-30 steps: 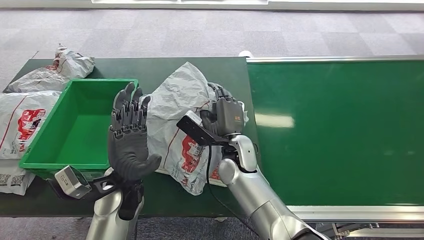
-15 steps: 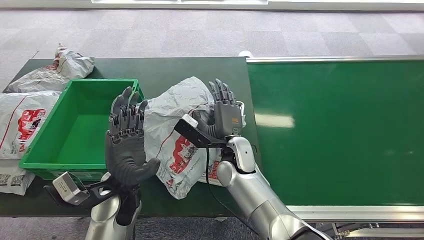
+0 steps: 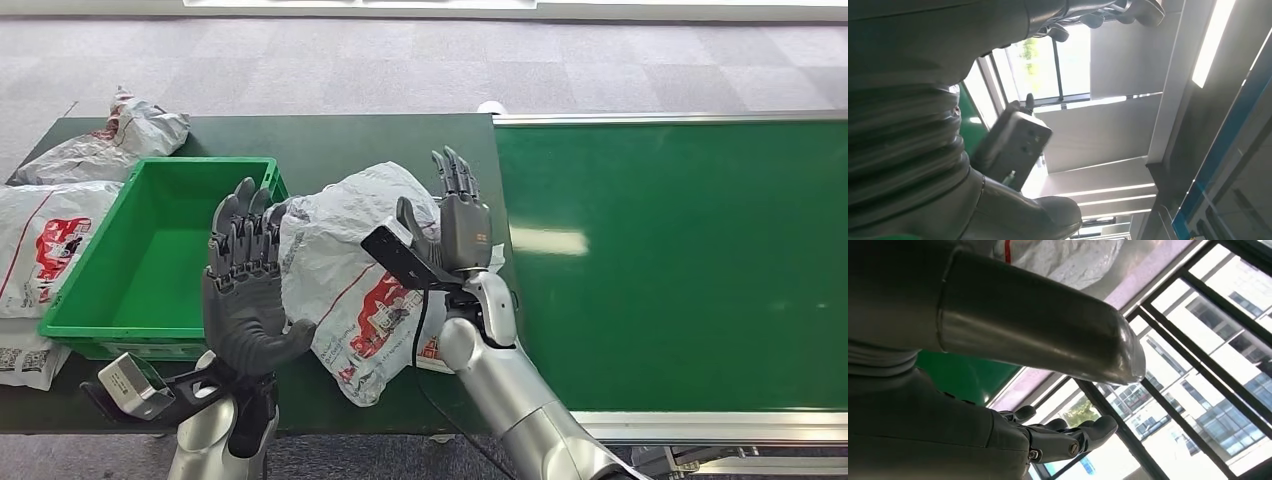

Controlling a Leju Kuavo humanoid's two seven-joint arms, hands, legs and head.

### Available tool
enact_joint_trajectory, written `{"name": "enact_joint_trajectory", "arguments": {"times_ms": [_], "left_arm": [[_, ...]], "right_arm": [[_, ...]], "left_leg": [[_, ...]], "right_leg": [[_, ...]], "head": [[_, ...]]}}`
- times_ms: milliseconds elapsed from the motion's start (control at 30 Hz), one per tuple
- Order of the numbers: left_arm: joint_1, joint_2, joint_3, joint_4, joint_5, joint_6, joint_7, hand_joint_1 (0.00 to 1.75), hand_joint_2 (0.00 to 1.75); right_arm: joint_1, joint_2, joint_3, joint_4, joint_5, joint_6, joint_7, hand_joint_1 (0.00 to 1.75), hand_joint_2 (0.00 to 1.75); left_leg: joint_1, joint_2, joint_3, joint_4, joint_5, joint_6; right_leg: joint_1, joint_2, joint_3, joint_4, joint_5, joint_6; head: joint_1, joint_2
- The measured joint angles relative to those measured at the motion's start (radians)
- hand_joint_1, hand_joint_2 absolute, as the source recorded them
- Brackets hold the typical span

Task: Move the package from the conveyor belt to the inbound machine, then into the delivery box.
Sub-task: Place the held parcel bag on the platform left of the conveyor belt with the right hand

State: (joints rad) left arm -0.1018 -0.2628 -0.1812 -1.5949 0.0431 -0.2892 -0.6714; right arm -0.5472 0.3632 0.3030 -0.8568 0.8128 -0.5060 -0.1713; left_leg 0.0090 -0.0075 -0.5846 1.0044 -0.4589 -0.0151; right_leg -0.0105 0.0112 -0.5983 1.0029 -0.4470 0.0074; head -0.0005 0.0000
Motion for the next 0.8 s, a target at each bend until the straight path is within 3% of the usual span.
{"name": "enact_joint_trajectory", "arguments": {"times_ms": [233, 300, 433, 600, 800], "left_arm": [[-0.007, 0.000, 0.000, 0.010, -0.007, -0.005, 0.000, 0.00, 1.75], [-0.012, 0.000, 0.000, 0.014, -0.009, -0.008, 0.002, 0.00, 1.75], [-0.022, 0.000, 0.000, 0.026, -0.035, 0.009, 0.014, 0.00, 1.75], [-0.029, -0.001, 0.000, 0.040, -0.042, 0.021, 0.017, 0.00, 1.75], [-0.031, -0.002, 0.000, 0.047, -0.042, 0.021, 0.017, 0.00, 1.75]], "right_arm": [[0.054, -0.004, -0.087, -0.121, -0.344, 0.171, -0.148, 0.00, 0.00], [0.067, -0.004, -0.108, -0.150, -0.373, 0.144, -0.201, 0.00, 0.00], [0.121, -0.005, -0.130, -0.282, -0.361, -0.040, -0.339, 0.00, 0.00], [0.175, -0.006, -0.131, -0.429, -0.345, -0.084, -0.344, 0.00, 0.00], [0.200, -0.006, -0.131, -0.492, -0.344, -0.085, -0.342, 0.00, 0.00]], "left_leg": [[0.000, 0.000, 0.000, 0.000, 0.000, 0.000], [0.000, 0.000, 0.000, 0.000, 0.000, 0.000], [0.000, 0.000, 0.000, 0.000, 0.000, 0.000], [0.000, 0.002, 0.000, 0.000, -0.001, 0.000], [0.000, 0.002, 0.000, 0.000, -0.001, 0.000]], "right_leg": [[0.000, 0.000, 0.000, 0.000, 0.000, 0.000], [0.000, 0.000, 0.000, 0.000, 0.000, 0.000], [0.000, 0.000, 0.000, 0.000, 0.000, 0.000], [0.000, 0.002, -0.001, 0.000, 0.000, 0.000], [0.000, 0.002, -0.001, 0.000, 0.000, 0.000]], "head": [[0.000, 0.000], [0.000, 0.000], [0.000, 0.000], [0.000, 0.000], [0.000, 0.000]]}}
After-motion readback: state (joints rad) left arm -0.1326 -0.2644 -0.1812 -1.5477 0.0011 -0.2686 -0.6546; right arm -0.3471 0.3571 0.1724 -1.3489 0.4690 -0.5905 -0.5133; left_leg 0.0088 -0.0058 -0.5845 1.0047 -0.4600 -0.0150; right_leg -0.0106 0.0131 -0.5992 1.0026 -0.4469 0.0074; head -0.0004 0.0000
